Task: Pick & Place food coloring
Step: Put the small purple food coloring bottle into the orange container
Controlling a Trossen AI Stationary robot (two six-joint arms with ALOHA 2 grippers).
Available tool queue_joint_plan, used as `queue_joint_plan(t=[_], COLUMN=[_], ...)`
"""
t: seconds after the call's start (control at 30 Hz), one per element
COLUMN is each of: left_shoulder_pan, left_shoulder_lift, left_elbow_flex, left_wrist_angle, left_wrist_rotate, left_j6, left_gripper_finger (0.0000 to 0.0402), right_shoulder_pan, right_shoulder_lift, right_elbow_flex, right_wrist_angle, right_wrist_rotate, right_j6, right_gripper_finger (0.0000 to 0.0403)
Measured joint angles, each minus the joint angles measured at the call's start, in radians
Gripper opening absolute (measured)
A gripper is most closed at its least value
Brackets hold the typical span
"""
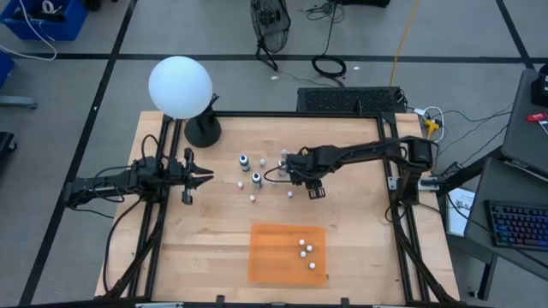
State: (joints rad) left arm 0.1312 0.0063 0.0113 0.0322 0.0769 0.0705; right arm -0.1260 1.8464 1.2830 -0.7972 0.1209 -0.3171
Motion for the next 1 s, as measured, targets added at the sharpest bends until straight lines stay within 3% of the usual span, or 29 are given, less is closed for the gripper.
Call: queue_joint_plan(t=[0.23,0.47,0.83,1.0], left_shoulder_pan=[0.000,0.000,0.000,0.000], left_shoulder_lift=[0.000,0.000,0.000,0.000], left_elbow_flex=[0.000,0.000,0.000,0.000], left_wrist_angle=[0.000,0.000,0.000,0.000], left_wrist_rotate=[0.000,0.000,0.000,0.000], left_j6=[0.000,0.000,0.000,0.000], left_gripper_finger=[0.0067,0.0067,0.0067,0.0067], right_shoulder_pan=[0.072,0.182,0.147,0.138], right_shoulder_lift=[-0.106,-0.095,-0.059,-0.046], right_elbow_flex=[-0.001,0.000,0.001,0.002], right_wrist_angle=[0.076,0.267,0.272,0.279], right_wrist_rotate=[-0.046,-0.058,-0.048,-0.101], right_j6=[0.056,0.008,0.025,0.049], right_gripper_finger=[0.0171,0.0171,0.0171,0.0171])
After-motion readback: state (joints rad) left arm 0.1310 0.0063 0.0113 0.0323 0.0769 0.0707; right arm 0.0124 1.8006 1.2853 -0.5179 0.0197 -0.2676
